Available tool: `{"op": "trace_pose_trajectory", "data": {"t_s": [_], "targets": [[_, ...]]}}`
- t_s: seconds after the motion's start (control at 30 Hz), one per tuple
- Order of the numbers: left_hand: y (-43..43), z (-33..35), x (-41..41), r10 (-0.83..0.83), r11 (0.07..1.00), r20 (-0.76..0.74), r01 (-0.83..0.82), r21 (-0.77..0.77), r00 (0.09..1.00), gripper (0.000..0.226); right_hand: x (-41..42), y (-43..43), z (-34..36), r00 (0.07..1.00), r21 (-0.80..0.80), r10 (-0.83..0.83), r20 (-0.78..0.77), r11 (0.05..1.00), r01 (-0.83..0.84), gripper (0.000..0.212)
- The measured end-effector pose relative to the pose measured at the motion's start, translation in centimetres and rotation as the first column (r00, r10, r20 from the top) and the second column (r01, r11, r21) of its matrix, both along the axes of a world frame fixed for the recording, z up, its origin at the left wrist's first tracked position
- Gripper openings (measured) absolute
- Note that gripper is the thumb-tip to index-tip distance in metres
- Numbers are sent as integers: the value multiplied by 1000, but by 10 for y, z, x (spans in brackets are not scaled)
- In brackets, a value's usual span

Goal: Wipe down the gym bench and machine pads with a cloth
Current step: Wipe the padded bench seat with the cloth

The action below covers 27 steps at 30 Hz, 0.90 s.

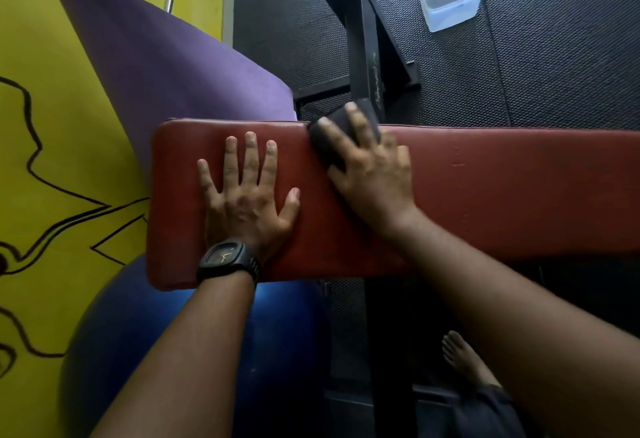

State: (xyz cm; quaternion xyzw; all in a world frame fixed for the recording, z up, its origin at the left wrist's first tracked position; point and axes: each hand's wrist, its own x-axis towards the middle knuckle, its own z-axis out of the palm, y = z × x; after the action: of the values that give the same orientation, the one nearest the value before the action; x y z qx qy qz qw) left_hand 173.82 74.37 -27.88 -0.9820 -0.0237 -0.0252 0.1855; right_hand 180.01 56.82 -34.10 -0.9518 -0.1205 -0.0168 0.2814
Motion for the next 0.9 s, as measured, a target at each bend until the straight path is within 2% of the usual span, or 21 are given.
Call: {"op": "trace_pose_trajectory", "data": {"t_s": [0.07, 0.13, 0.2, 0.27, 0.33, 0.43, 0.47, 0.53, 0.63, 0.7, 0.8, 0.9], "targets": [[-1, 0, 0, 11, 1000, 0, -11, -9, 1000, 79, 0, -11, -11, 980, 10, -161, -119, 986, 164, 65], [-1, 0, 0, 10, 1000, 9, -9, -17, 1000, 79, -22, -15, -15, 935, -17, -322, -148, 946, 323, 66], [0, -1, 1, 4, 1000, 21, -4, -16, 1000, 78, -61, -8, -10, 911, -19, -381, -154, 923, 383, 66], [0, -1, 0, 4, 1000, 16, -4, -16, 1000, 78, -102, 5, 2, 944, 52, -305, -126, 948, 313, 68], [1, -2, 0, -2, 1000, 16, 2, -9, 1000, 78, -116, 14, 9, 990, 104, -137, -41, 985, 140, 64], [2, -1, -1, -6, 1000, 10, 6, -4, 1000, 78, -73, 13, 6, 997, 92, 1, 74, 996, -8, 57], [1, -1, -1, -1, 1000, 10, 1, -2, 1000, 78, -53, 8, 2, 996, 53, 4, 94, 999, -9, 57], [0, 1, 0, 11, 1000, 8, -11, -4, 1000, 78, -24, -7, -7, 998, -8, -53, 29, 999, 54, 62], [-1, 1, 0, 12, 1000, 10, -12, -5, 1000, 78, -26, -32, -26, 931, -21, -337, -137, 941, 338, 65], [0, 0, 0, 14, 1000, 11, -14, -5, 1000, 78, -59, -37, -29, 864, -38, -469, -182, 882, 470, 64], [0, 0, 0, 12, 1000, 16, -12, -6, 1000, 78, -122, -17, -16, 888, 5, -426, -170, 901, 434, 67], [0, 1, 0, 10, 1000, 7, -10, 0, 1000, 78, -139, 4, 0, 969, 92, -228, -100, 967, 237, 65]]}}
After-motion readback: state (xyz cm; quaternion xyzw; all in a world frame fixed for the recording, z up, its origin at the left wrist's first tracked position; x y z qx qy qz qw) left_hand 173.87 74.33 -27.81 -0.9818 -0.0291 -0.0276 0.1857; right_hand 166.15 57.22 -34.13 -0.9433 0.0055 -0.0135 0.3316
